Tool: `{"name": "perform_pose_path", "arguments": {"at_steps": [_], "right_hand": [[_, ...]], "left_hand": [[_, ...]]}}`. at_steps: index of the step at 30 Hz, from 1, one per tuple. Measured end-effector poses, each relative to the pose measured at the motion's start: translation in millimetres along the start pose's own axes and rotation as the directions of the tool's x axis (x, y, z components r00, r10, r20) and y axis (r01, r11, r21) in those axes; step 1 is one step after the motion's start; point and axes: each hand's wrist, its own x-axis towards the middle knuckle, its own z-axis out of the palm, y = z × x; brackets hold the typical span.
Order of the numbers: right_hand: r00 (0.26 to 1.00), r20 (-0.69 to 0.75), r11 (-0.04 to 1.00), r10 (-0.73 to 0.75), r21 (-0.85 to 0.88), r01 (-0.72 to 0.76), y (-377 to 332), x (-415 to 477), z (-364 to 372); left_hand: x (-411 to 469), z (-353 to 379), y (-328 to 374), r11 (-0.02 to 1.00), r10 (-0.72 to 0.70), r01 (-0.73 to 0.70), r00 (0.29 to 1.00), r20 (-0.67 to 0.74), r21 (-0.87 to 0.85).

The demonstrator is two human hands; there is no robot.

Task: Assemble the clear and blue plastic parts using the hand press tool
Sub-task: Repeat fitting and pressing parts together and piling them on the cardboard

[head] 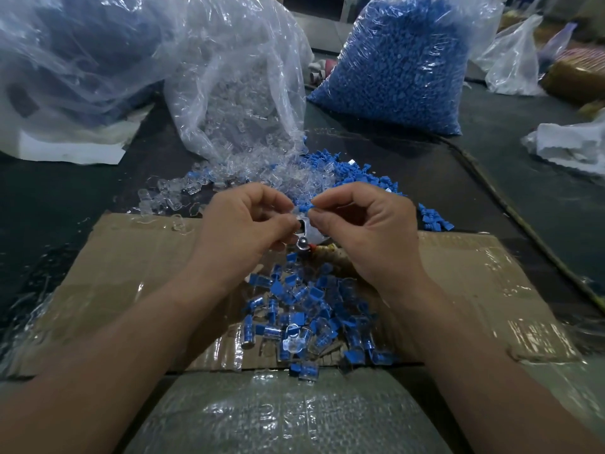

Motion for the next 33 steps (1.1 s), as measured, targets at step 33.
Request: {"name": "perform_pose_path", "arguments": {"at_steps": [33], "right_hand": [[0.984,0.164,0.997,-0.074,0.027,0.07,9.7,-1.4,0.2]], "left_hand": [[0.5,-2.3,2.3,0.963,-0.046,0.078,0.991,0.127,-0.257]]}}
